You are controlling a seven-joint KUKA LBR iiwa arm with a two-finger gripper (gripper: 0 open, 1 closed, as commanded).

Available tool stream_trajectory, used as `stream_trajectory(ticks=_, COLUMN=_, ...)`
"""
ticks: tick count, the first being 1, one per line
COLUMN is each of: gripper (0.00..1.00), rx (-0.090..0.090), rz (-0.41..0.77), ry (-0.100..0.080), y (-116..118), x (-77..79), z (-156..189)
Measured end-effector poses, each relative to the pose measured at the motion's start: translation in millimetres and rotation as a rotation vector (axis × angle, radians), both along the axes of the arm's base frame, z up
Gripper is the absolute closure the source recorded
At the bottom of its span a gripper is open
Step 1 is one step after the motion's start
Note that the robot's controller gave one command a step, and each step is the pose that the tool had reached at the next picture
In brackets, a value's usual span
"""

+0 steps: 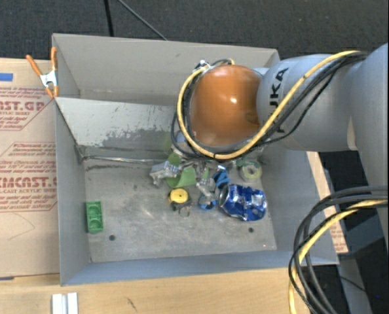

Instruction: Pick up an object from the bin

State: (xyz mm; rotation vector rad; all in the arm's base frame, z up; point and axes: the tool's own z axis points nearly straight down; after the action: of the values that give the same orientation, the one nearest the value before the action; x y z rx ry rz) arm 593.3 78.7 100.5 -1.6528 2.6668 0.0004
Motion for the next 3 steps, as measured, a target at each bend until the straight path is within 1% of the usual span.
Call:
stream_trajectory(ticks=1, gripper=0.0, rx=0.0, rz=0.393, ry=0.001, y=4, x=0.5, z=-1)
stream_trajectory(ticks=2, gripper=0.0, rx=0.002, rz=0.473, ry=-0.006, y=5, x=1.3, z=-29)
stream_trajectory(ticks=3, gripper=0.0, rx=0.007, rz=0.47, ry=-0.012, y=8, x=2.4, z=-28)
